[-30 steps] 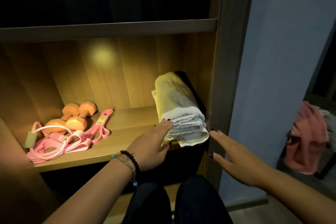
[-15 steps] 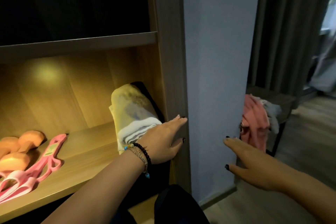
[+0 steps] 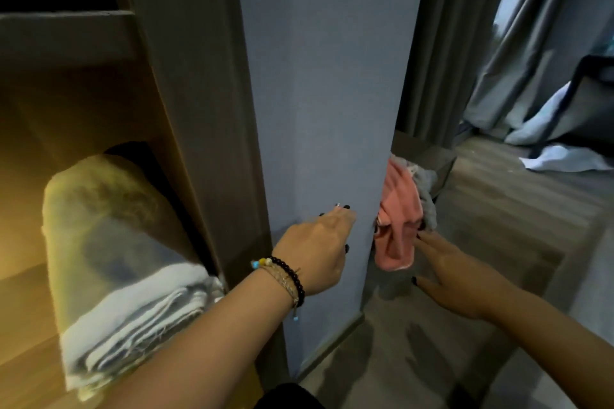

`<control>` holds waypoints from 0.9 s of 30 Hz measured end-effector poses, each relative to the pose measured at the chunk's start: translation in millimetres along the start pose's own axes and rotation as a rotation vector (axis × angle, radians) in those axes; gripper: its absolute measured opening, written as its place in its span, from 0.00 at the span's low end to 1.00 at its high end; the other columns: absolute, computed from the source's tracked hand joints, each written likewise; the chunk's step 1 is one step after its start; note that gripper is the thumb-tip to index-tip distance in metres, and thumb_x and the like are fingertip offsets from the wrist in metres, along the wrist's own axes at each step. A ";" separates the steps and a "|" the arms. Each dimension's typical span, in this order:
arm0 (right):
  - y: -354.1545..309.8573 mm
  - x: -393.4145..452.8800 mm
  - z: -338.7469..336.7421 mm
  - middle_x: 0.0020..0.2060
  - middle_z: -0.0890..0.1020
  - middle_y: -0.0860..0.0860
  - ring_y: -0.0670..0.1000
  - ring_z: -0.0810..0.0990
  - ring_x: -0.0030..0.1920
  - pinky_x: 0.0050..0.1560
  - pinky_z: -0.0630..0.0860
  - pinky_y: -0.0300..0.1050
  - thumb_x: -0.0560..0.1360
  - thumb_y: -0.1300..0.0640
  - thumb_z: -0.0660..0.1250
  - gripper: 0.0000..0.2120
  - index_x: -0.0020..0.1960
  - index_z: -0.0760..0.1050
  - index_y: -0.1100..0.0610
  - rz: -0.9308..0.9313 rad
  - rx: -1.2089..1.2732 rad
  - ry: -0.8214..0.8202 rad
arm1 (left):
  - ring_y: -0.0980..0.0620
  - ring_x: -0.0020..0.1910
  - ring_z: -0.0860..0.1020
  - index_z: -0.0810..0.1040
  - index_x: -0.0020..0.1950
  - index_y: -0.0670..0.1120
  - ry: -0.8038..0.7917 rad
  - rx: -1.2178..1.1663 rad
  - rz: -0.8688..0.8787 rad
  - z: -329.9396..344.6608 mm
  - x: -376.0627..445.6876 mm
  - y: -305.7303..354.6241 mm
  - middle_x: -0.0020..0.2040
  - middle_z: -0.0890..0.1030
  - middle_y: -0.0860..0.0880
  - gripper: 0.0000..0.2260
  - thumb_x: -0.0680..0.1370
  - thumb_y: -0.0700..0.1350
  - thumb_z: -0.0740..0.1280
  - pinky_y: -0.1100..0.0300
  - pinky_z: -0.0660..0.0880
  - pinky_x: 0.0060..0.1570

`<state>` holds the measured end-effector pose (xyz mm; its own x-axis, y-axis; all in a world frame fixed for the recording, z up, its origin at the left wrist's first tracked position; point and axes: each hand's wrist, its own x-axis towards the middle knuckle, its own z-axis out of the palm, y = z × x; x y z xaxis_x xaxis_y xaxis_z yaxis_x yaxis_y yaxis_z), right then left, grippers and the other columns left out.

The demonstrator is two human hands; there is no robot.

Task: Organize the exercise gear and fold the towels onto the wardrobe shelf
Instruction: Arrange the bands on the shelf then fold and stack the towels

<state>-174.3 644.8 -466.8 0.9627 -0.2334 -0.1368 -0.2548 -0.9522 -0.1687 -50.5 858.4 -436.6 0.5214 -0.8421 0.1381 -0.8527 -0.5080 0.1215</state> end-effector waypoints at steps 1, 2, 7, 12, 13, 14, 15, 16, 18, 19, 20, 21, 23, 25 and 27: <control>0.7 7.9 -4.9 0.78 0.46 0.49 0.48 0.48 0.77 0.72 0.50 0.36 0.79 0.45 0.60 0.37 0.79 0.42 0.54 0.028 0.009 -0.026 | 0.47 0.72 0.66 0.54 0.77 0.47 -0.019 -0.015 0.023 -2.1 10.0 -3.2 0.78 0.58 0.47 0.26 0.81 0.45 0.58 0.50 0.72 0.63; 1.6 16.4 -10.6 0.78 0.45 0.51 0.49 0.47 0.78 0.73 0.49 0.39 0.79 0.44 0.59 0.38 0.79 0.41 0.56 0.055 0.011 -0.052 | 0.49 0.75 0.62 0.52 0.78 0.47 -0.039 -0.030 0.040 -5.6 19.0 -6.5 0.79 0.55 0.48 0.27 0.81 0.45 0.58 0.52 0.68 0.67; -12.3 25.6 -72.8 0.78 0.47 0.52 0.50 0.46 0.78 0.72 0.46 0.37 0.80 0.46 0.58 0.37 0.78 0.40 0.56 0.157 0.065 -0.151 | 0.50 0.78 0.50 0.45 0.79 0.46 -0.217 -0.133 0.084 -47.4 47.3 -1.6 0.80 0.46 0.47 0.31 0.81 0.46 0.58 0.56 0.54 0.74; -36.6 12.4 -147.1 0.79 0.47 0.50 0.49 0.47 0.78 0.74 0.49 0.42 0.80 0.46 0.59 0.35 0.79 0.44 0.54 0.258 0.211 -0.170 | 0.50 0.78 0.49 0.46 0.79 0.46 -0.293 -0.230 0.121 -107.8 65.1 11.2 0.80 0.48 0.46 0.33 0.80 0.49 0.61 0.59 0.46 0.75; -40.6 7.5 -159.2 0.79 0.47 0.51 0.49 0.47 0.78 0.74 0.48 0.41 0.80 0.46 0.59 0.35 0.79 0.44 0.55 0.261 0.227 -0.172 | 0.50 0.78 0.49 0.47 0.79 0.46 -0.301 -0.258 0.114 -118.3 67.6 15.3 0.80 0.48 0.47 0.33 0.80 0.49 0.61 0.60 0.46 0.74; -43.9 3.0 -171.3 0.78 0.49 0.51 0.50 0.48 0.78 0.74 0.49 0.41 0.80 0.46 0.60 0.35 0.79 0.46 0.55 0.250 0.229 -0.161 | 0.51 0.78 0.49 0.46 0.80 0.47 -0.311 -0.286 0.103 -126.4 70.2 19.1 0.80 0.48 0.47 0.34 0.80 0.50 0.61 0.60 0.46 0.74; -46.4 -1.1 -183.4 0.78 0.51 0.51 0.49 0.50 0.77 0.73 0.51 0.40 0.80 0.47 0.60 0.34 0.78 0.48 0.55 0.243 0.233 -0.144 | 0.51 0.78 0.48 0.46 0.80 0.47 -0.323 -0.314 0.091 -133.5 72.4 23.4 0.80 0.48 0.48 0.34 0.80 0.50 0.62 0.61 0.45 0.73; -48.0 -4.6 -196.3 0.78 0.54 0.50 0.49 0.53 0.77 0.72 0.54 0.39 0.80 0.47 0.60 0.31 0.78 0.52 0.54 0.245 0.242 -0.129 | 0.52 0.78 0.48 0.45 0.80 0.48 -0.339 -0.336 0.081 -138.7 75.2 27.7 0.80 0.47 0.49 0.34 0.80 0.51 0.62 0.62 0.45 0.72; -47.9 -10.0 -221.0 0.76 0.58 0.48 0.47 0.57 0.75 0.70 0.56 0.36 0.81 0.49 0.59 0.27 0.77 0.55 0.51 0.245 0.250 -0.118 | 0.52 0.78 0.48 0.45 0.80 0.48 -0.364 -0.381 0.066 -144.6 84.3 36.8 0.80 0.47 0.50 0.35 0.80 0.50 0.62 0.63 0.45 0.71; -46.4 -11.1 -231.4 0.76 0.57 0.48 0.47 0.56 0.75 0.70 0.56 0.36 0.81 0.49 0.58 0.26 0.76 0.55 0.51 0.246 0.254 -0.114 | 0.52 0.78 0.48 0.45 0.79 0.48 -0.367 -0.397 0.057 -146.2 90.8 41.0 0.80 0.47 0.50 0.34 0.80 0.50 0.62 0.63 0.45 0.71; -42.5 -11.3 -238.3 0.76 0.56 0.49 0.47 0.55 0.76 0.71 0.55 0.36 0.82 0.49 0.58 0.26 0.77 0.54 0.52 0.249 0.253 -0.122 | 0.52 0.78 0.48 0.46 0.79 0.48 -0.366 -0.404 0.046 -145.1 98.7 44.4 0.80 0.48 0.50 0.34 0.80 0.49 0.62 0.63 0.46 0.72; -37.2 -10.4 -245.0 0.77 0.55 0.49 0.47 0.55 0.76 0.71 0.55 0.37 0.82 0.50 0.58 0.26 0.77 0.54 0.52 0.253 0.255 -0.127 | 0.51 0.78 0.49 0.46 0.79 0.48 -0.361 -0.417 0.023 -142.4 108.5 48.5 0.80 0.49 0.50 0.33 0.80 0.48 0.62 0.61 0.47 0.73; -21.9 -5.6 -252.1 0.76 0.56 0.50 0.48 0.55 0.75 0.71 0.58 0.39 0.81 0.50 0.59 0.26 0.77 0.55 0.52 0.264 0.279 -0.123 | 0.49 0.78 0.52 0.48 0.79 0.48 -0.332 -0.441 -0.011 -136.8 128.8 57.1 0.79 0.52 0.49 0.33 0.79 0.46 0.62 0.56 0.52 0.76; -2.0 2.6 -251.6 0.76 0.56 0.50 0.49 0.55 0.76 0.71 0.59 0.41 0.81 0.50 0.59 0.26 0.76 0.55 0.52 0.260 0.276 -0.133 | 0.50 0.78 0.51 0.48 0.79 0.48 -0.332 -0.457 -0.039 -130.6 148.1 66.0 0.80 0.52 0.49 0.33 0.79 0.45 0.63 0.58 0.51 0.76; 21.4 13.0 -245.3 0.78 0.53 0.51 0.50 0.52 0.77 0.72 0.59 0.44 0.80 0.48 0.60 0.29 0.77 0.53 0.52 0.286 0.274 -0.147 | 0.52 0.78 0.49 0.47 0.79 0.48 -0.332 -0.487 -0.064 -123.7 166.4 72.0 0.80 0.49 0.50 0.33 0.79 0.45 0.62 0.64 0.47 0.71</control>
<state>-145.0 573.0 -232.8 0.8316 -0.4310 -0.3503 -0.5436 -0.7607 -0.3546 -21.2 704.1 -283.2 0.4663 -0.8641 -0.1896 -0.6664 -0.4840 0.5672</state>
